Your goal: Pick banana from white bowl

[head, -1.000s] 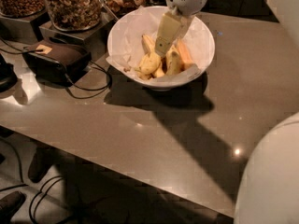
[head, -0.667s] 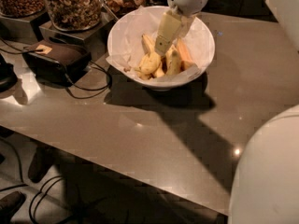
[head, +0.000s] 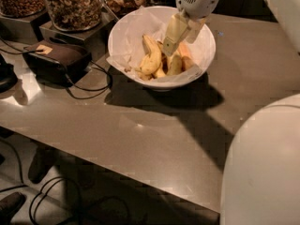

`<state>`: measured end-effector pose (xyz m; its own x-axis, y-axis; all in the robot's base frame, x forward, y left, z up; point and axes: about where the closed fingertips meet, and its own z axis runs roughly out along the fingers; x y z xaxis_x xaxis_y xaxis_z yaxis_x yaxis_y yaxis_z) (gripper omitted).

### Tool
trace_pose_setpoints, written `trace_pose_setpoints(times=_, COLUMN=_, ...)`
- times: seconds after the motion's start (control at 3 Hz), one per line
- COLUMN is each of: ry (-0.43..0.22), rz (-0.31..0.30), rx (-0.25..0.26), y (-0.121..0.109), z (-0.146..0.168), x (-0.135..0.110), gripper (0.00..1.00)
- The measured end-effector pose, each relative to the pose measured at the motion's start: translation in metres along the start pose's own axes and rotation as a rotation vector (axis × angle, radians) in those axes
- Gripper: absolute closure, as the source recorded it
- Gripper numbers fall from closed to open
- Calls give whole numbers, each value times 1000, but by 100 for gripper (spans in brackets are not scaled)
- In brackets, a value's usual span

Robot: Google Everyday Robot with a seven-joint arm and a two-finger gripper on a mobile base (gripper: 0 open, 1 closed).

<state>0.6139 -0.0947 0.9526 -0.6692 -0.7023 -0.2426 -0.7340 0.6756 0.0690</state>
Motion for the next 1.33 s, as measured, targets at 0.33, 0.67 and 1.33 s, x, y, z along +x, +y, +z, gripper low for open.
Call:
trace_pose_setpoints(times=0.33, ry=15, rz=36, rx=-5, y=-6, z=8, x=2, gripper=40)
trace_pose_setpoints(times=0.67, ry=39, rz=21, rx=2, y=1, z=13, x=-1, gripper=40)
trace_pose_setpoints(times=1.33, ry=70, rz=-12, rx=14, y=19, z=16, x=-2, gripper=40)
